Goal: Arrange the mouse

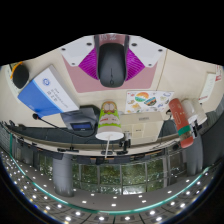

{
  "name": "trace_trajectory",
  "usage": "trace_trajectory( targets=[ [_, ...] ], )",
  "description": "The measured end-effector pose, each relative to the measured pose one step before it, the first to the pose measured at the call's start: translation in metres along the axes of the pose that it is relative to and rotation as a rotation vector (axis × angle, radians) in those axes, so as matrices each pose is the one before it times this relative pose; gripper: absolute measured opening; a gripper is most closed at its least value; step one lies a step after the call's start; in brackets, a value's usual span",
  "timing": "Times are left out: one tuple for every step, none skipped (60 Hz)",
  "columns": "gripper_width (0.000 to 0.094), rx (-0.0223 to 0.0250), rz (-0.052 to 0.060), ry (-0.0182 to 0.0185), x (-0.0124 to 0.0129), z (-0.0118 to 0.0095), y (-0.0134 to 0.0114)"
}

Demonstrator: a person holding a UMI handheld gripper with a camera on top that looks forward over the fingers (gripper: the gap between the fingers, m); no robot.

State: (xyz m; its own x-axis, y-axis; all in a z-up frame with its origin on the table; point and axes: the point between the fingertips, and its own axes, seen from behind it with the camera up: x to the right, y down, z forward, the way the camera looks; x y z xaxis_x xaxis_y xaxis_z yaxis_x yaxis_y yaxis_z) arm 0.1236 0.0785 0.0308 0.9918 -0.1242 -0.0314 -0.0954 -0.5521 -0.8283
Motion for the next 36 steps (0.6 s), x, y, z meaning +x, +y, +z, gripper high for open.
trace_trajectory(
  targets=[
    [0.0338,-0.00463,0.002,-0.00028,0.00187,0.00525,0.00406],
    [0.0349,-0.00858,0.0018,0.00057,0.00162,0.00383,0.00321],
    [0.036,-0.00992,0.0031,0.00139,0.00164,0.00327,0.00349],
    [0.0372,-0.01061,0.0042,0.00138,0.00138,0.00299,0.0032],
    [0.0382,-0.01014,0.004,0.00026,0.0011,0.00238,0.00308],
    [0.0386,-0.00808,0.0027,-0.00193,0.00051,0.0026,0.00266],
    [0.039,-0.00857,0.0014,-0.00392,0.00005,0.0008,0.00151],
    [0.0396,-0.00629,0.0008,-0.00426,0.00019,0.00195,0.00293],
    [0.0399,-0.00505,0.0015,-0.00228,-0.0003,0.00184,0.00276],
    [0.0411,-0.00572,0.0012,-0.00056,0.00094,0.00147,0.00202],
    [0.0421,-0.00525,0.0008,0.00163,0.00128,0.00121,0.00196],
    [0.0433,-0.00144,-0.002,-0.00017,0.00041,0.00034,0.001],
    [0.0446,0.00928,-0.0036,-0.00268,-0.00046,-0.00011,-0.00159],
    [0.046,0.00058,-0.0032,-0.00294,-0.00089,-0.00094,-0.00017],
    [0.0471,-0.00243,-0.002,-0.00259,-0.0007,-0.00064,0.001],
    [0.0488,-0.00356,-0.0009,-0.00034,-0.00033,-0.00073,0.00109],
    [0.0513,-0.00453,-0.0003,0.00318,0.0005,-0.00122,0.00102],
    [0.0552,-0.00425,0.0,0.0002,-0.00047,-0.00177,0.00087],
    [0.0616,-0.00449,0.0013,-0.00191,-0.00108,-0.00244,0.00069],
    [0.0694,-0.00258,0.0008,-0.00075,-0.00074,-0.00295,0.00001],
    [0.0777,-0.00093,0.0004,-0.00049,-0.00064,-0.00352,-0.00033],
    [0.0858,0.00055,-0.0007,-0.00087,-0.00103,-0.00402,-0.00068],
    [0.0866,0.00068,-0.0008,0.00342,0.00004,-0.00465,-0.00103],
    [0.0849,0.00078,-0.002,0.00335,-0.00057,-0.00576,-0.00079],
    [0.0844,0.00368,-0.0023,0.00636,0.00026,-0.0067,-0.00132],
    [0.0847,0.00578,-0.0036,0.0075,0.00028,-0.00721,-0.00161],
    [0.0854,0.00641,-0.0045,0.00603,0.00031,-0.00833,-0.00257],
    [0.0858,0.00707,-0.0052,0.00602,-0.00033,-0.00898,-0.00196],
    [0.0858,0.008,-0.0045,0.00586,-0.00041,-0.00957,-0.00192],
    [0.0858,0.00598,-0.004,0.00277,-0.00089,-0.01111,-0.00216],
    [0.0858,0.00808,-0.0035,0.0027,-0.00132,-0.01076,-0.00199],
    [0.0858,0.00732,-0.0032,0.00277,-0.00123,-0.01168,-0.00161],
    [0.0858,0.00534,-0.0022,0.00331,-0.00106,-0.01188,-0.00111],
    [0.086,0.00371,-0.0018,0.00323,-0.00131,-0.01216,-0.00079],
    [0.0861,0.00281,-0.0022,0.00317,-0.00099,-0.01254,-0.00045],
    [0.086,0.00253,-0.0021,0.00241,-0.0015,-0.0129,-0.00008]
  ],
)
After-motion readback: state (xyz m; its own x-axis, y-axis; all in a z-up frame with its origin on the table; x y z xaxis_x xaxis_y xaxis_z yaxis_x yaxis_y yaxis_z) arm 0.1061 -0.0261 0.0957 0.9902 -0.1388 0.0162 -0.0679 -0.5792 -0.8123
